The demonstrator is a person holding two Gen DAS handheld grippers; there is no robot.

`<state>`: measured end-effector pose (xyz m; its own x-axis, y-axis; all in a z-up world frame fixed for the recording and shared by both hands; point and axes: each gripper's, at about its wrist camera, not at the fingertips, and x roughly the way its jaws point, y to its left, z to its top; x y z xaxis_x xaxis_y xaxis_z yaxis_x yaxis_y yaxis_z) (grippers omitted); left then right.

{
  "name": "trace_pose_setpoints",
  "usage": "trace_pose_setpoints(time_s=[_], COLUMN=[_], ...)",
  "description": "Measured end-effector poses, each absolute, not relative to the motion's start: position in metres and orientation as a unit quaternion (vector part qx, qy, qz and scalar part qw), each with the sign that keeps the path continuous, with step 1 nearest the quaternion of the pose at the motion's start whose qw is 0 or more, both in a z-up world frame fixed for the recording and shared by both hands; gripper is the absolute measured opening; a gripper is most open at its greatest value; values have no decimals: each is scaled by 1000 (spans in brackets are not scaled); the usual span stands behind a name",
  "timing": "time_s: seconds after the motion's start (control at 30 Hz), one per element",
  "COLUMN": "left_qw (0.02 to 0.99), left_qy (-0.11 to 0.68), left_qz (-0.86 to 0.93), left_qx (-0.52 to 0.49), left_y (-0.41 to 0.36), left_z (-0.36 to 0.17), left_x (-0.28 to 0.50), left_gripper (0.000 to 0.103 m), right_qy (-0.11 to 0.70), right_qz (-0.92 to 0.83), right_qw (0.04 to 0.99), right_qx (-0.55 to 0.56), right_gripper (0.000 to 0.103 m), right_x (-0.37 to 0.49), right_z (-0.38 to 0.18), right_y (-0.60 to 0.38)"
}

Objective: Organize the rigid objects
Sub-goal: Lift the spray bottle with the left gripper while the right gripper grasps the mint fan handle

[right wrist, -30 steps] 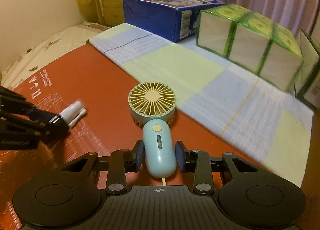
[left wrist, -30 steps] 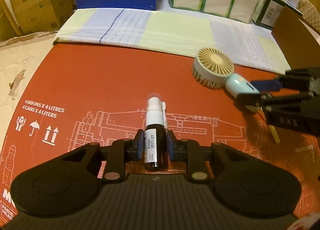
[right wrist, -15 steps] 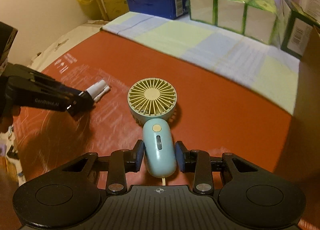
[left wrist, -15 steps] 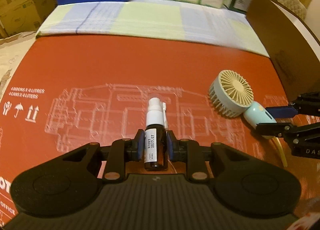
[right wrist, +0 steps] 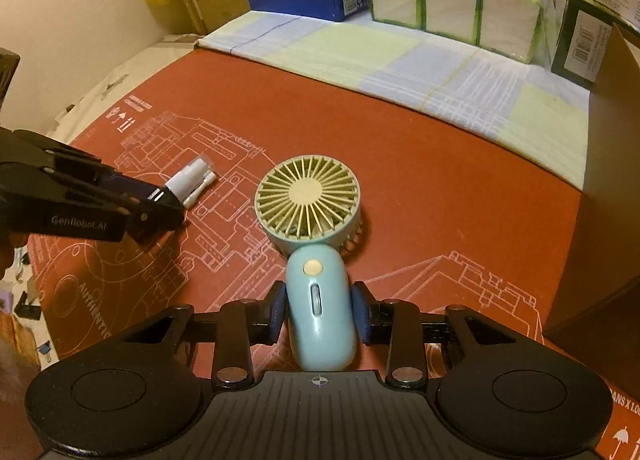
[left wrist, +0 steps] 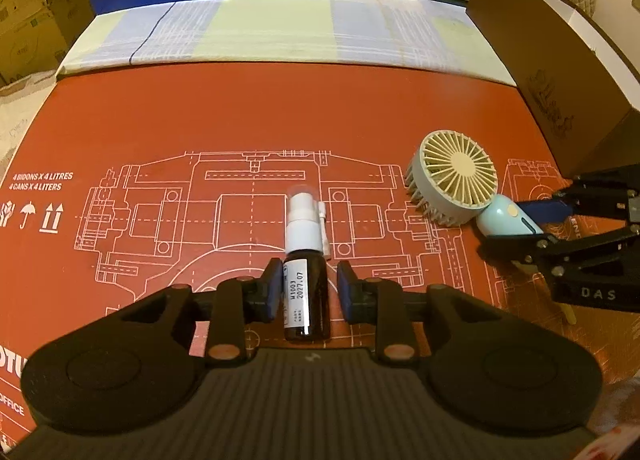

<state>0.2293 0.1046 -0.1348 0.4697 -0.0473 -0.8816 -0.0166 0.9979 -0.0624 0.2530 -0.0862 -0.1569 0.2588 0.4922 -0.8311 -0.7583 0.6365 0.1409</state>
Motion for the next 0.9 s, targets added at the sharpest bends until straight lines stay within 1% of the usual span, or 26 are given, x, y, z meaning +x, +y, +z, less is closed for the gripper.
trace_pose_setpoints(time_s=[0.43,0.53,0.9], left_qw=[859,860,860], left_qy=[512,510,511], left_qz=[-5,-1,-5], left_qx=[-11,-11,-14], left_y=[99,99,96], left_z=[-134,-134,-134], left_x=[229,229,228], left_gripper=[23,19,19], right_qy=[431,428,429], right_qz=[385,384,382], right_qw=[794,796,799], right_qx=[-187,-188,-179], right_gripper=[32,31,30], right_x=[250,249,246], right_z=[-162,-163,-162], right_y=[-60,-59,-61])
